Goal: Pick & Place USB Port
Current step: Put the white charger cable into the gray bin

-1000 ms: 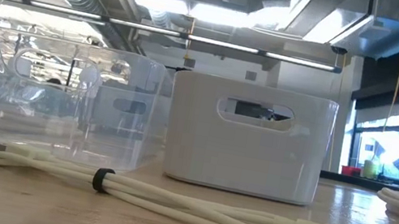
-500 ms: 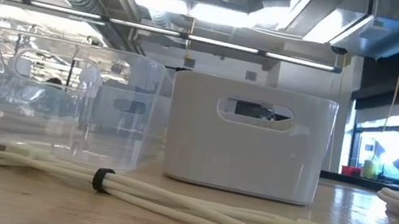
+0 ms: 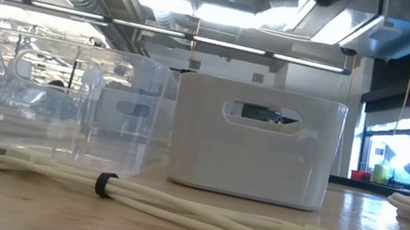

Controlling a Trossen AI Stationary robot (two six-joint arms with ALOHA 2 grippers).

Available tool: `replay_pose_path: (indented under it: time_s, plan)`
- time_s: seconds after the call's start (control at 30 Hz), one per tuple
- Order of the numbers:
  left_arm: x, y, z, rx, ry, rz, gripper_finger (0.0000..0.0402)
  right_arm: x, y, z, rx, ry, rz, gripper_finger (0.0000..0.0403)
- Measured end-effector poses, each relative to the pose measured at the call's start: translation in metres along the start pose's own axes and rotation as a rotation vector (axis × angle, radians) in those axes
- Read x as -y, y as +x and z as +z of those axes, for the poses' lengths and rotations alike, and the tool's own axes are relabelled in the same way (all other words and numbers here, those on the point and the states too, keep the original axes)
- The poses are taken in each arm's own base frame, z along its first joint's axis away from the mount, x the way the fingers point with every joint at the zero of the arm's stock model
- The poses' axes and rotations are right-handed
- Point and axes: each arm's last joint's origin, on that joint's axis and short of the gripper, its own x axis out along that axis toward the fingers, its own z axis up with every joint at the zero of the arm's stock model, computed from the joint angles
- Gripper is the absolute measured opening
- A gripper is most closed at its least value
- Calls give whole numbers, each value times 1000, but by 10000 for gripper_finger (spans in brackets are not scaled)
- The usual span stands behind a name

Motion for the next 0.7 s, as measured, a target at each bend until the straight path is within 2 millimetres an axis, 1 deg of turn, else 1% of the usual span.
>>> replay_pose_path:
  time_s: [0.1,0.17,0.3,0.4,0.5,0.6,0.7]
  plan:
    - [1,0,0,-1,-1,-21,173,5,6,-2,6,-17,-7,121]
    - [1,0,0,-1,-1,-23,173,7,15,-7,-12,-12,-20,127]
    - [1,0,0,-1,0,-23,173,8,49,-24,-89,-21,-5,137]
    - [0,0,0,-1,1,-20,173,8,72,-30,-163,-62,-20,140]
    - [0,0,0,-1,1,-20,173,7,81,-21,-234,-102,-75,140]
    - [0,0,0,-1,1,-20,173,4,82,-10,-271,-164,-163,140]
    - [0,0,0,-2,1,-20,173,3,82,-4,-306,-205,-227,140]
